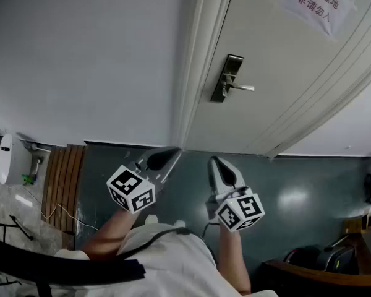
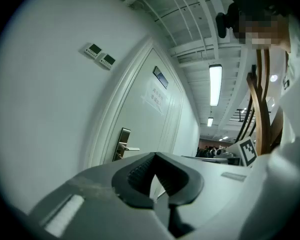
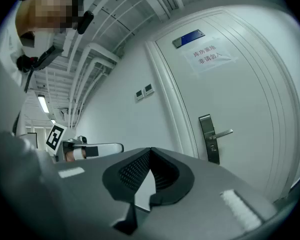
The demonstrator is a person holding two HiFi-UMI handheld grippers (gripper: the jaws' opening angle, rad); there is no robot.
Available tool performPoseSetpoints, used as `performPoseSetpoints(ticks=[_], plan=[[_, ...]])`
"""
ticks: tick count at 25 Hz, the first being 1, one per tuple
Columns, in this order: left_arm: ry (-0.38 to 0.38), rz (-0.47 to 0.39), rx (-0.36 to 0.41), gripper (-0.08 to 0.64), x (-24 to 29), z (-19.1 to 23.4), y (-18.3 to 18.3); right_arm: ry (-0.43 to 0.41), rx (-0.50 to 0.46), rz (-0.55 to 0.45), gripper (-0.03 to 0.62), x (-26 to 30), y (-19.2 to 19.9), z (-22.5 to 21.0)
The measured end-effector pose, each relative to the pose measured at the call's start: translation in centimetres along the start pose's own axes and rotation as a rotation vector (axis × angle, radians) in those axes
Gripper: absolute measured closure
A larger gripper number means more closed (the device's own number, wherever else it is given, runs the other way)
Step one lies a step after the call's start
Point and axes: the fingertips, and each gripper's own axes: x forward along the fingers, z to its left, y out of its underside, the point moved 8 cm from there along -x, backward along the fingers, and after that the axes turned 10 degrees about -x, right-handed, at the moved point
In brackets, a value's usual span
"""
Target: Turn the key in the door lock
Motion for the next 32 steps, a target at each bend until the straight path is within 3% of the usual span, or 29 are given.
performPoseSetpoints(ticks=[32], plan=[[-0.114, -0.010, -0.001, 0.554, 3.3, -3.5, 4.0, -0.064, 0.012, 0.029, 0.584, -4.2, 2.1, -6.0]])
